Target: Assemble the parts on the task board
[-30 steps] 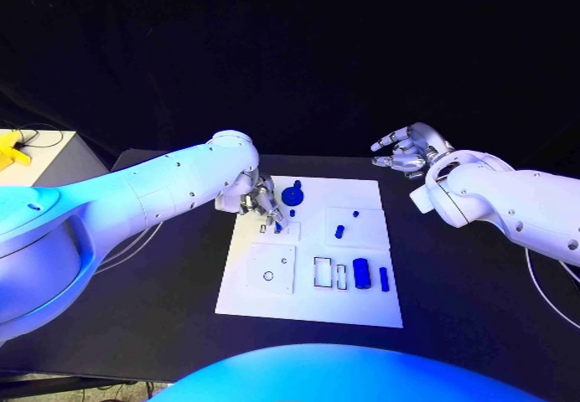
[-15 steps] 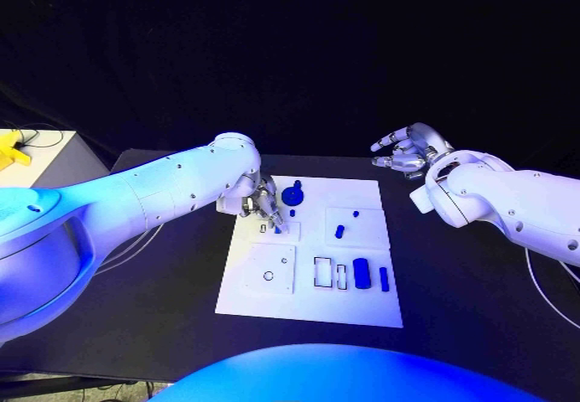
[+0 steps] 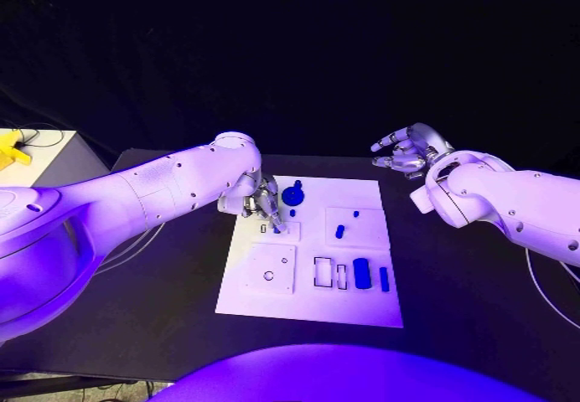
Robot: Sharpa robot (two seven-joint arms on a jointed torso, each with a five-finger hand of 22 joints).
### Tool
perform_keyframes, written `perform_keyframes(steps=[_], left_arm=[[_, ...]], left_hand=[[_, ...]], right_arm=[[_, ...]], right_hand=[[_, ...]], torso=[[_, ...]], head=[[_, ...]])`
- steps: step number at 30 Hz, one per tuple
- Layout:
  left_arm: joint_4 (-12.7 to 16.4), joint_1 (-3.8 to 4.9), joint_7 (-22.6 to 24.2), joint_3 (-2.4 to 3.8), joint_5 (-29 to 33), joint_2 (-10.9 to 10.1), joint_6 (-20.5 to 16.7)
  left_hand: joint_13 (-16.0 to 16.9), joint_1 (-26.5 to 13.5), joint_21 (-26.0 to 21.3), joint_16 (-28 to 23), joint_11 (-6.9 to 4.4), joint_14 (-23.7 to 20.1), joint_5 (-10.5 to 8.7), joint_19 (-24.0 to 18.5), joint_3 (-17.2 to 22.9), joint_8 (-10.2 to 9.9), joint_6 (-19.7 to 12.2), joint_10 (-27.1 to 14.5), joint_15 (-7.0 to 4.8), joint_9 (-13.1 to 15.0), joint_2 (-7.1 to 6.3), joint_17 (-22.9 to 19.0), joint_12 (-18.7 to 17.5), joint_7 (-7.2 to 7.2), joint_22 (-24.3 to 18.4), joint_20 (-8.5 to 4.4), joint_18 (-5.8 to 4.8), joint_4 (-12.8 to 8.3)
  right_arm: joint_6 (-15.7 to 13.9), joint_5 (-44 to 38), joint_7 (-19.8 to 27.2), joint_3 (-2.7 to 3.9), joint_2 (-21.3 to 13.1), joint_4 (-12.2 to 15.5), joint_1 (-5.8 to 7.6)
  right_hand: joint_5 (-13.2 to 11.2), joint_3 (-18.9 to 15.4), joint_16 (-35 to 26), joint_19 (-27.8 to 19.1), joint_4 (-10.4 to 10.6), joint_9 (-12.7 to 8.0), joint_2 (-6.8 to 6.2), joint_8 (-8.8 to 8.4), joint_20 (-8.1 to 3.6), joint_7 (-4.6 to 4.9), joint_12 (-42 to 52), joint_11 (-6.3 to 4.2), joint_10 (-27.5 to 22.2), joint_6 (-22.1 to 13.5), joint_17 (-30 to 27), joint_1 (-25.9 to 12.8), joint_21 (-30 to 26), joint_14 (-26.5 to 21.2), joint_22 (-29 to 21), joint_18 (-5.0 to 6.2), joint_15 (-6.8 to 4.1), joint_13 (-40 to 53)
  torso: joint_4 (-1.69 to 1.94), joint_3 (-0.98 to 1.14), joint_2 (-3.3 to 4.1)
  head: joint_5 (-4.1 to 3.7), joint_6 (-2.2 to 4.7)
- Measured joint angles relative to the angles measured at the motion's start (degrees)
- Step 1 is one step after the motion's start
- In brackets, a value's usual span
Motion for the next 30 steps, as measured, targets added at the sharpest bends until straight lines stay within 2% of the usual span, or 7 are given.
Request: perform_keyframes(steps=[7,13,16,21,24,30], left_arm=[[-0.02,-0.01,0.00,-0.02,0.66,-0.08,-0.11],[-0.03,-0.03,-0.08,-0.04,1.11,-0.14,-0.12],[0.03,-0.04,-0.10,-0.04,1.35,-0.17,-0.12],[0.08,0.01,-0.13,-0.02,1.70,-0.25,-0.16],[0.10,0.03,-0.14,-0.01,1.91,-0.30,-0.22],[0.15,0.04,-0.16,0.01,2.25,-0.37,-0.47]], left_hand=[[-0.27,0.00,-0.35,0.00,0.31,0.00,0.21,-0.21,0.93,-0.74,-0.30,-0.29,0.00,-0.51,0.00,0.00,-0.01,0.31,-0.26,0.21,0.00,-0.12],[-0.55,0.00,-0.35,0.00,0.62,0.00,0.21,-0.41,1.67,-1.51,-0.71,-0.60,0.00,-0.53,0.00,0.00,-0.21,0.72,-0.45,0.41,0.00,0.60],[-0.61,0.00,-0.35,0.00,0.86,0.16,0.81,-0.60,3.38,-2.08,-1.06,-0.77,0.16,-0.63,0.00,0.00,-0.46,1.07,-0.46,0.60,0.00,0.58],[-0.77,0.20,-0.35,0.00,1.16,0.04,2.06,-0.82,5.09,-2.97,-1.53,-0.92,0.66,-0.63,-0.20,0.00,-0.49,1.55,-0.41,0.81,0.00,2.22],[-0.83,0.20,-0.35,0.00,1.35,0.10,2.85,-0.82,6.17,-3.18,-1.52,-1.10,0.72,-0.53,-0.20,0.00,-0.49,1.75,-0.30,0.82,0.00,2.39],[-0.83,-0.66,-0.35,0.00,1.36,0.10,3.26,-0.82,7.10,-3.61,-1.46,-1.09,0.73,0.26,0.66,0.00,-0.49,1.85,-0.22,0.82,0.00,2.38]], right_arm=[[0.02,-0.01,0.00,0.00,0.00,-0.01,0.00],[0.04,-0.01,-0.01,0.00,-0.02,-0.01,-0.01],[0.05,-0.01,-0.02,0.00,-0.02,-0.01,-0.01],[0.07,-0.01,-0.02,0.00,-0.02,-0.01,-0.02],[0.09,-0.01,-0.02,0.00,-0.02,-0.01,-0.02],[0.12,-0.02,-0.03,0.00,-0.02,-0.02,-0.03]], right_hand=[[0.00,0.00,0.00,0.00,0.00,0.00,0.00,0.00,0.00,0.00,0.00,0.00,0.00,0.00,0.00,0.00,0.00,0.00,-0.01,0.00,0.00,-0.01],[0.00,0.00,0.00,0.00,0.00,0.00,0.00,0.00,0.00,0.00,0.00,0.00,0.00,0.00,0.00,0.00,0.00,0.00,-0.01,0.00,0.00,-0.01],[0.00,0.00,0.00,0.00,0.00,0.00,0.00,0.00,0.00,0.00,0.00,0.00,0.00,0.00,0.00,0.00,0.00,0.00,-0.01,0.00,0.00,-0.01],[0.00,0.00,0.00,0.00,0.00,0.00,0.00,0.00,0.00,0.00,0.00,0.00,0.00,0.00,0.00,0.00,0.00,0.00,-0.02,0.00,0.00,-0.02],[0.00,0.00,0.00,0.00,0.00,0.00,0.00,0.00,0.00,0.00,0.00,0.00,0.00,0.00,0.00,0.00,0.00,0.00,-0.02,0.00,0.00,-0.02],[0.00,0.00,0.00,0.00,0.00,0.00,0.00,0.00,0.00,0.00,0.00,0.00,0.00,0.00,0.00,0.00,0.00,0.00,-0.02,0.00,0.00,-0.02]], torso=[[-0.01,0.01,-0.01],[-0.03,0.02,-0.01],[-0.05,0.03,-0.01],[-0.05,0.04,-0.01],[-0.05,0.04,-0.01],[-0.03,0.04,-0.01]], head=[[0.05,0.00],[0.03,0.00],[0.02,0.00],[0.02,0.00],[0.02,0.00],[-0.04,0.00]])
